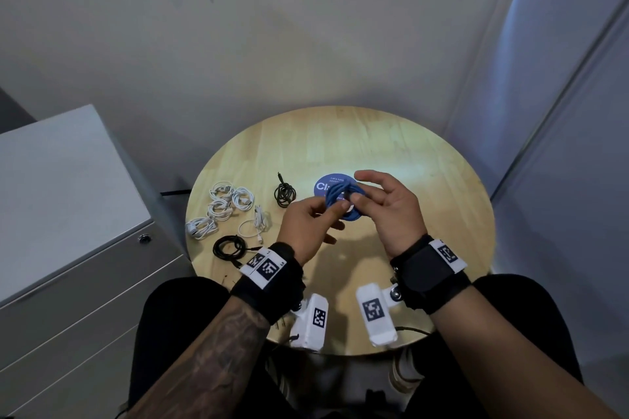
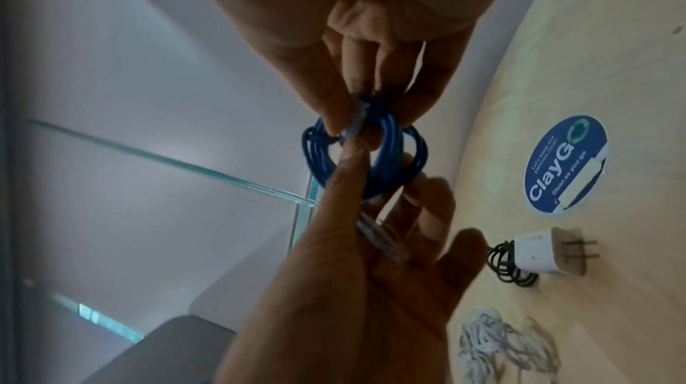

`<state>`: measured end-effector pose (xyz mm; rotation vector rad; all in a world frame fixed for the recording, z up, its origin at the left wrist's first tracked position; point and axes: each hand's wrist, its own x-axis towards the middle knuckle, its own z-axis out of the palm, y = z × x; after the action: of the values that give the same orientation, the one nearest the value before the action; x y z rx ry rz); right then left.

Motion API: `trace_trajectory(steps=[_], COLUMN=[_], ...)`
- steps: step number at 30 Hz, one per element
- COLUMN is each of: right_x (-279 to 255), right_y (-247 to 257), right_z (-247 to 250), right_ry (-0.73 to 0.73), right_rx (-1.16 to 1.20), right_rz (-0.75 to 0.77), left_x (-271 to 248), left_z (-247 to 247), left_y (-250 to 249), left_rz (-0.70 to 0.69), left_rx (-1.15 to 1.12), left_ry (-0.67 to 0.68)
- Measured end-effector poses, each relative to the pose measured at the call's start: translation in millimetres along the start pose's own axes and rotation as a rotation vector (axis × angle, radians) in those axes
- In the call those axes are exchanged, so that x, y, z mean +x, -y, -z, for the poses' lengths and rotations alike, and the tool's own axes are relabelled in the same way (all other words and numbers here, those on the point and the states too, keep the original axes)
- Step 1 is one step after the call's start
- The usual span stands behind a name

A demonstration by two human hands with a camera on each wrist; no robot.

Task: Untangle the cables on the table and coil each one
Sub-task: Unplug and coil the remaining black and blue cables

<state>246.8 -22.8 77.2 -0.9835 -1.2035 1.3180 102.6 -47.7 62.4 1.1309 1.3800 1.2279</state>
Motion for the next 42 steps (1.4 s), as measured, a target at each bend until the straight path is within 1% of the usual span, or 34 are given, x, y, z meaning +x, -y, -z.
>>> trace_trajectory(steps=[2,3,4,6,7,8,11,13,15,18,20,22,24,26,29,30,31,33,34,35,37,38,39,41,42], right_x=[-2.0,-3.4,-4.6,-4.0,-3.5,-2.6,-1.6,-1.6,-2.1,-3.0,-5.5,-3.5,0.5,4.2,7.0,7.4,7.7,8.3,10.4,13.6,24.2,29.0,32.1,34.2,36.1], right_y=[-1.7,-2.7,-4.4,-6.6,-6.7,-7.0,-9.2,-13.5,-17.2,-21.3,-23.4,-24.1,-23.4,-21.4,-18.0,-16.9,-16.5,-12.7,-10.5,-6.3,5.0,9.8,13.7,18.9,21.1], right_z=[-2.9,-4.3,-5.8,-7.7,-8.4,-8.7,-12.6,-13.6,-13.7,-14.0,-13.4,-9.7,-3.8,2.5,11.7,14.7,17.7,22.6,24.2,24.4,22.7,21.5,19.2,15.2,14.8], right_ry=[-0.027,-0.034,-0.037,-0.053,-0.068,-0.083,-0.102,-0.114,-0.118,-0.132,-0.153,-0.157,-0.083,0.034,0.168,0.208,0.240,0.289,0.286,0.261,0.220,0.237,0.284,0.379,0.371], right_rx=[-0.021,-0.044,-0.094,-0.276,-0.342,-0.350,-0.176,-0.119,-0.094,-0.029,0.023,0.052,0.063,0.114,0.180,0.136,0.032,-0.229,-0.299,-0.303,-0.244,-0.251,-0.301,-0.455,-0.490], right_rz=[0.027,0.039,0.060,0.108,0.100,0.071,-0.034,-0.024,-0.008,-0.059,-0.128,-0.196,-0.262,-0.349,-0.419,-0.407,-0.372,-0.269,-0.230,-0.218,-0.270,-0.296,-0.290,-0.178,-0.110], left_x=[0.7,1.2,1.5,1.3,1.1,2.1,6.7,10.2,11.1,10.2,11.5,14.0,16.5,17.8,17.7,17.6,16.8,17.8,19.0,20.0,20.7,20.2,18.8,16.2,16.0], left_z=[1.2,1.0,0.4,-2.7,-4.6,-6.5,-8.9,-8.8,-7.9,-4.8,-1.7,3.7,10.6,17.1,21.1,21.2,20.9,21.3,22.1,22.5,21.4,19.2,16.0,10.7,10.3], left_y=[-3.2,-5.3,-7.2,-12.6,-15.4,-17.6,-20.2,-19.1,-16.6,-13.7,-12.5,-13.0,-14.5,-15.0,-15.0,-14.1,-14.1,-13.6,-13.0,-12.8,-12.4,-12.5,-13.0,-12.3,-11.8], left_rz=[0.058,0.063,0.052,0.007,-0.013,-0.029,-0.034,0.011,0.051,0.070,0.072,0.095,0.149,0.196,0.224,0.211,0.188,0.130,0.098,0.071,0.045,0.045,0.046,0.031,0.022], left_rx=[-0.043,-0.070,-0.091,-0.117,-0.123,-0.126,-0.150,-0.185,-0.216,-0.204,-0.132,-0.081,-0.127,-0.173,-0.213,-0.191,-0.142,0.014,0.109,0.203,0.358,0.417,0.460,0.508,0.516], left_ry=[0.009,-0.004,-0.031,-0.096,-0.122,-0.142,-0.196,-0.226,-0.217,-0.172,-0.138,-0.070,0.044,0.147,0.242,0.242,0.223,0.168,0.161,0.179,0.268,0.320,0.367,0.421,0.418])
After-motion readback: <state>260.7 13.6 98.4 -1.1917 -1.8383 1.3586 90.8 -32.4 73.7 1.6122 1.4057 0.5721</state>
